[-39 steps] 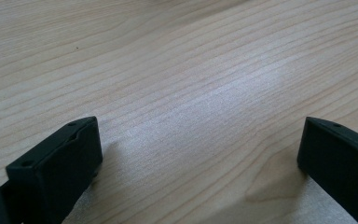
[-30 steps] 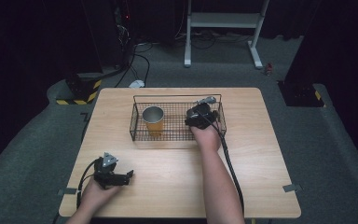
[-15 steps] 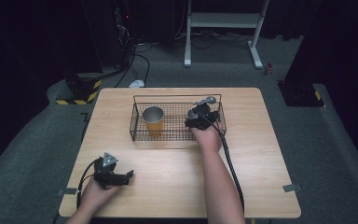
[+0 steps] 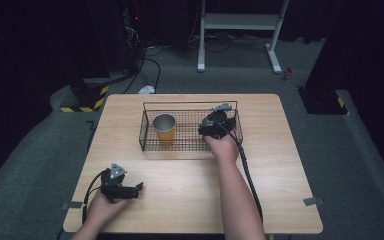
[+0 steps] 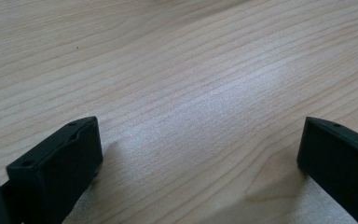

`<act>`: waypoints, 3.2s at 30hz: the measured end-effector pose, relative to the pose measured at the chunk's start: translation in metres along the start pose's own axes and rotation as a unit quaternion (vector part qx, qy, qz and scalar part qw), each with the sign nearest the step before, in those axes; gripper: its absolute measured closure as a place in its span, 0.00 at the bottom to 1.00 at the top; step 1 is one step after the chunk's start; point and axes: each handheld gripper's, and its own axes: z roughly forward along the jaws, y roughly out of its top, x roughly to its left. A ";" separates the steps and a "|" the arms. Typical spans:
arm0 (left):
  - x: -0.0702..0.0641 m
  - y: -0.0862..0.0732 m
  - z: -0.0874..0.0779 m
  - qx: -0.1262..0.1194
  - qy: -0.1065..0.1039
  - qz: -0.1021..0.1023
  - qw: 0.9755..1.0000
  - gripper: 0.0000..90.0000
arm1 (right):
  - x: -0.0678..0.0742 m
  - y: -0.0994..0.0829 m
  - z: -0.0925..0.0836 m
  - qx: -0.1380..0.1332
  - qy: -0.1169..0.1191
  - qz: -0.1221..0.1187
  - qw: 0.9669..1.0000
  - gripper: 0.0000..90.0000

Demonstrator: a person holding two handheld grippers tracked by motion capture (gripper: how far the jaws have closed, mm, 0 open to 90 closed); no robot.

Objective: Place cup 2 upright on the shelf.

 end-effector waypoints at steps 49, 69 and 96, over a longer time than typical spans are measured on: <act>0.000 0.000 0.000 0.000 0.000 0.000 1.000 0.00 | 0.001 -0.024 -0.064 -0.108 0.025 -0.006 0.994 0.12; 0.000 0.000 0.000 0.000 0.001 0.001 1.000 0.00 | -0.017 -0.085 -0.087 -0.120 0.025 0.008 0.992 0.12; 0.000 0.000 0.000 0.000 0.001 0.001 1.000 0.00 | -0.073 -0.218 -0.112 0.008 -0.027 0.035 0.999 0.11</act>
